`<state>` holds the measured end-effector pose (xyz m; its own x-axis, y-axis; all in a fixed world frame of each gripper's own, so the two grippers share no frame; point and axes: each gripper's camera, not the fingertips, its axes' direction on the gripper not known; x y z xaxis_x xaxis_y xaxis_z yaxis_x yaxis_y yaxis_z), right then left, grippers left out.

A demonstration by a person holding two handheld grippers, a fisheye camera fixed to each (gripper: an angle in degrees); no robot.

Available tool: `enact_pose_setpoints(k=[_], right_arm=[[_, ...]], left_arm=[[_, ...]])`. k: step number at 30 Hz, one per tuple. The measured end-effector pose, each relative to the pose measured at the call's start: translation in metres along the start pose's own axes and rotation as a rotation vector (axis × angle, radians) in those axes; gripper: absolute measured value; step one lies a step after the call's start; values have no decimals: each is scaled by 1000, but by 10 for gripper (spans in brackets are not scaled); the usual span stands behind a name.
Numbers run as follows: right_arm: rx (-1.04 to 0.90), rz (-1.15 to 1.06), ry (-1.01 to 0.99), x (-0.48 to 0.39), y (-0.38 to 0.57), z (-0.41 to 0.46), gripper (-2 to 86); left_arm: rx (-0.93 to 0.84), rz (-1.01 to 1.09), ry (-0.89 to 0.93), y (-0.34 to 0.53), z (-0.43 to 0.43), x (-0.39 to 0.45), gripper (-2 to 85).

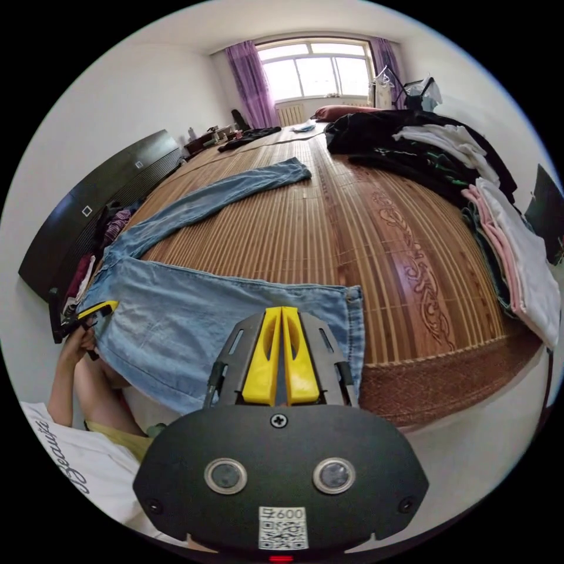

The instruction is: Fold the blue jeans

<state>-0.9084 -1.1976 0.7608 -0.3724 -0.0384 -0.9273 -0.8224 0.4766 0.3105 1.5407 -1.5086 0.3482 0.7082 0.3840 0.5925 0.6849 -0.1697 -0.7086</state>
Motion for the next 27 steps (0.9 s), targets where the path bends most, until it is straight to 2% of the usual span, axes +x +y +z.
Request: enact_pose_setpoints(k=[3,5,10,15,17,19,22,25,27], right_arm=[[1,33,32,9,4,-5,-9],[-2,34,126,13,10,-10,-9],[23,50,152,22,21,-23,-8],[66,9,401,10,38,-32,-8],[107,-32,445,-7,51,-42,-8],[170,-76,398,-28,66,-50,-8],[263,-191,229,-72,97,-53,-8],[223,-216,38,-100,123,-40,-8],[172,-203,-52,-106,136,-32,-8]], left_arm=[[-6,-6,5,10,5,-7,2],[-13,3,1,19,9,-10,2],[-32,56,-33,38,15,-7,3],[-122,75,-106,58,15,-1,3],[-67,80,-81,76,-1,2,4],[39,67,-8,95,-19,7,4],[132,212,30,126,-28,38,4],[75,255,-56,156,-10,66,4],[4,304,-30,176,5,77,5]])
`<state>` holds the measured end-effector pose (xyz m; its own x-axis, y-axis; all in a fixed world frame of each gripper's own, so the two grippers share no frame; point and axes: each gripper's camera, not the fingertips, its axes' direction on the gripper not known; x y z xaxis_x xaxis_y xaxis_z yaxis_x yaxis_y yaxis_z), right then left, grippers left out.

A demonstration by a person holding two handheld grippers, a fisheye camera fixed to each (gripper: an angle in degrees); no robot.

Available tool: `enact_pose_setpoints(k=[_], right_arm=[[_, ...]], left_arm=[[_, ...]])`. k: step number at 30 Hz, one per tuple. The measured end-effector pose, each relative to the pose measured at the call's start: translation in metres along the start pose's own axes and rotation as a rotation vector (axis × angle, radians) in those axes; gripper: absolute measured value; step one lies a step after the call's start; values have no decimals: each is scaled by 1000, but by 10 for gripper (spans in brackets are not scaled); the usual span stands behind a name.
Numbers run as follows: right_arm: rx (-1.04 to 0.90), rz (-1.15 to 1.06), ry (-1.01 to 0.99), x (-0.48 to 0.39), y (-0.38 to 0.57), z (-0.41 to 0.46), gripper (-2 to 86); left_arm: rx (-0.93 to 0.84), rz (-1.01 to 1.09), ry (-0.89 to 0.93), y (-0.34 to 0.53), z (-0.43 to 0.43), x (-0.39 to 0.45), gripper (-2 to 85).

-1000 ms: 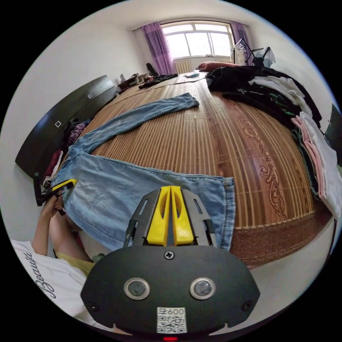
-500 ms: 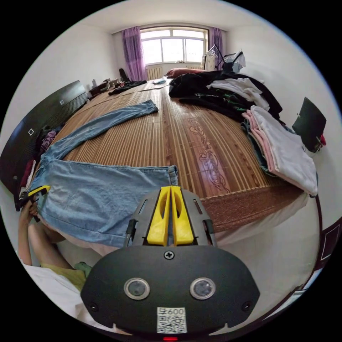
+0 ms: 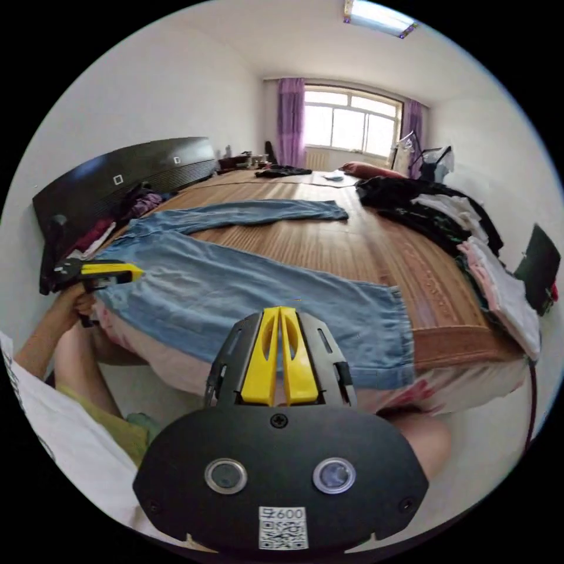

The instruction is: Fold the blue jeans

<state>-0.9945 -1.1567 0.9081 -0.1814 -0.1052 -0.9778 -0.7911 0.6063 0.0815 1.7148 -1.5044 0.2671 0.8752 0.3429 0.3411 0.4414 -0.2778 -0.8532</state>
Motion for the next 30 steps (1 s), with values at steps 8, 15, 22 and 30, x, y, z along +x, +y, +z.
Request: enact_pose_setpoints(k=[8,15,22,30], right_arm=[[-95,-180,153,-17,54,6,-8],[-122,-86,93,4,75,10,-8],[-159,-120,142,8,113,23,-8],[-153,-88,123,24,145,41,-8]], left_arm=[[92,-58,-36,91,-11,23,27],[108,-66,-32,131,-19,37,66],[80,-42,-120,146,-16,67,84],[71,-94,-68,146,-21,60,45]])
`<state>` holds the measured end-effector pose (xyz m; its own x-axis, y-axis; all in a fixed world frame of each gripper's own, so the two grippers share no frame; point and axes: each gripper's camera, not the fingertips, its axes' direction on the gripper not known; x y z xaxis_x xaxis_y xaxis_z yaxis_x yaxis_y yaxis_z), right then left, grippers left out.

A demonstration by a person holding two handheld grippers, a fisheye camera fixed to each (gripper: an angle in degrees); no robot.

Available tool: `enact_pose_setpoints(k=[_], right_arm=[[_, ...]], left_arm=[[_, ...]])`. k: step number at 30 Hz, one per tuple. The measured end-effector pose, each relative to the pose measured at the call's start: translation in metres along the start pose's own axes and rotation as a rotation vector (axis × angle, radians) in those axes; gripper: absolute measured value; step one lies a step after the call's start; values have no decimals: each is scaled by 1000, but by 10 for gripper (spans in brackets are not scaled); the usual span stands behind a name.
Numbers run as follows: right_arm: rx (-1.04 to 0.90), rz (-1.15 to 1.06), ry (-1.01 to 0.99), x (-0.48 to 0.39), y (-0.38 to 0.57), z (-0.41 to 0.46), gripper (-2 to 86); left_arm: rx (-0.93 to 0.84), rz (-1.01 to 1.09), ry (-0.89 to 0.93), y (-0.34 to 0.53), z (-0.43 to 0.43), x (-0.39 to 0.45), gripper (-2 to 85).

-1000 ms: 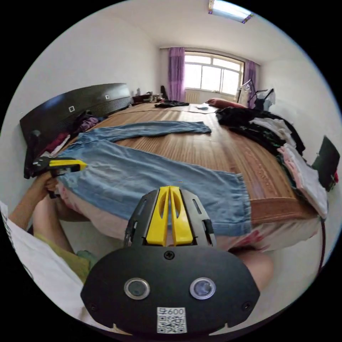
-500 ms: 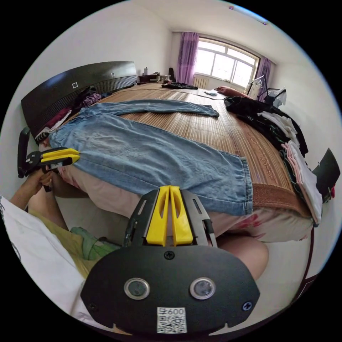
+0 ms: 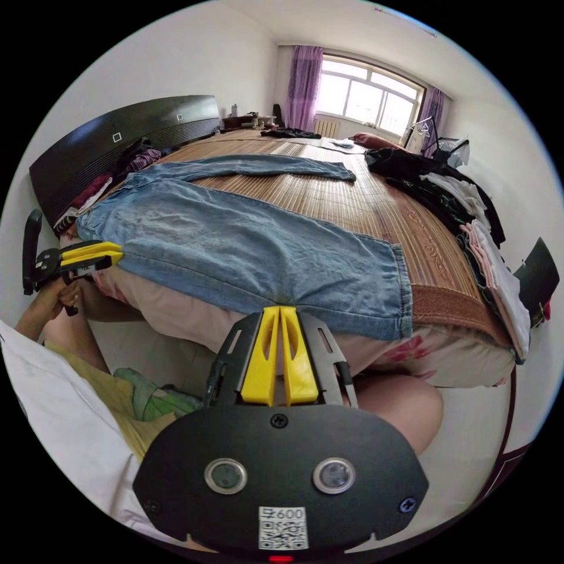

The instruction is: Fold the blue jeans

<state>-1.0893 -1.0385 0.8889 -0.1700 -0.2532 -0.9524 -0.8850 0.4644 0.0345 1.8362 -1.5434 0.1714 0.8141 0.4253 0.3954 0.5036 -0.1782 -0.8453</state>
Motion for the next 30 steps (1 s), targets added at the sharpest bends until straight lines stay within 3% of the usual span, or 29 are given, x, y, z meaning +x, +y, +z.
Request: enact_pose_setpoints(k=[7,10,19,27,30], right_arm=[[-3,-45,34,-3,26,28,-8],[-16,-63,37,-2,34,41,-8],[-60,-83,51,0,57,84,-8],[-314,-66,252,-38,41,105,-8],[-179,-125,191,-63,41,100,-8]], left_arm=[[45,8,-51,4,-1,17,18],[-44,38,-80,-5,5,29,11],[4,-144,-53,-27,-23,6,3],[-12,-322,-156,-96,-45,-14,3],[-53,-345,-214,-130,-45,-15,3]])
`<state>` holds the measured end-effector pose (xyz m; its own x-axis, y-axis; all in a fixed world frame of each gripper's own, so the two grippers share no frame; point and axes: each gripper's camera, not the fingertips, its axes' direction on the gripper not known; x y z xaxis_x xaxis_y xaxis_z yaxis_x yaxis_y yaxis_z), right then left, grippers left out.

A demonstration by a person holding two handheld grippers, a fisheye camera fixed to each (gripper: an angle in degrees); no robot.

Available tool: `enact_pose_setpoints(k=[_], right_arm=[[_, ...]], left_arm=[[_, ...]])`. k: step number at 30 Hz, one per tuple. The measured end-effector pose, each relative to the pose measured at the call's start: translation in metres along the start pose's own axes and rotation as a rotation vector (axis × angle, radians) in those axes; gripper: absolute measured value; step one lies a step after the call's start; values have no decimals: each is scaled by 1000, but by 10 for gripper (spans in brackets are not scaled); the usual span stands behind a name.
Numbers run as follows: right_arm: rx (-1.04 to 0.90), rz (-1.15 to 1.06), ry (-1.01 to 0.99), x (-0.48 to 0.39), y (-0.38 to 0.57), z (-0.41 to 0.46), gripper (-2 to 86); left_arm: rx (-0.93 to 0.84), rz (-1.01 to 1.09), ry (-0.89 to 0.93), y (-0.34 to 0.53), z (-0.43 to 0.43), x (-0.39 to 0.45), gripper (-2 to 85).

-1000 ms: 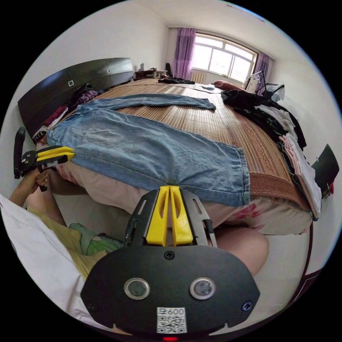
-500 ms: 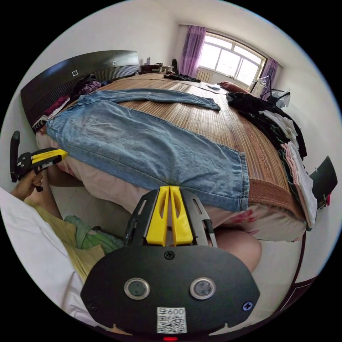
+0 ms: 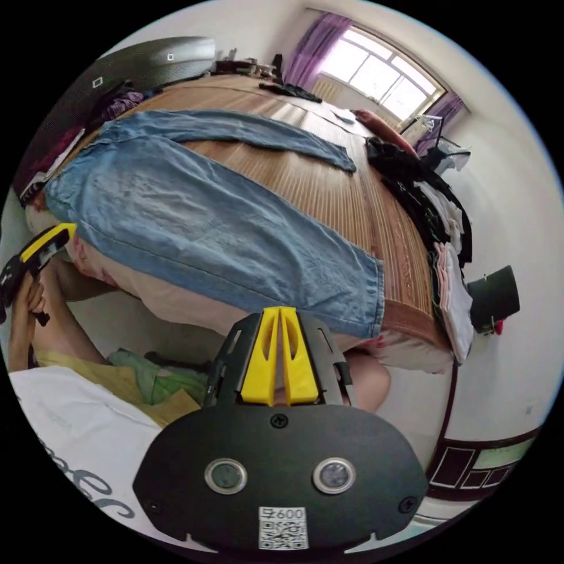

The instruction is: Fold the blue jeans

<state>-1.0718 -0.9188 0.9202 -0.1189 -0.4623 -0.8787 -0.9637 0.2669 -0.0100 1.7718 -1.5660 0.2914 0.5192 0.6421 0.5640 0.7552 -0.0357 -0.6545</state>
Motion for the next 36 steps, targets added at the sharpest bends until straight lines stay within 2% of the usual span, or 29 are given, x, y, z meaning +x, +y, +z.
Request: enact_pose_setpoints(k=[5,10,14,23,28,36], right_arm=[[168,40,-88,-29,-12,6,-8],[230,95,-159,-48,-25,34,-8],[200,105,-313,-58,-34,58,-8],[182,28,-458,-85,-28,97,-8],[165,-21,-438,-106,-17,123,-8],[95,-109,-296,-126,12,173,-8]], left_arm=[[2,-54,-75,-53,-3,18,3],[-48,-95,-87,-99,-2,29,3],[-27,-123,-90,-132,-13,36,3],[-36,-188,-139,-181,-20,18,5],[-98,-161,-173,-189,5,23,6],[-52,-83,-233,-204,-7,58,8]])
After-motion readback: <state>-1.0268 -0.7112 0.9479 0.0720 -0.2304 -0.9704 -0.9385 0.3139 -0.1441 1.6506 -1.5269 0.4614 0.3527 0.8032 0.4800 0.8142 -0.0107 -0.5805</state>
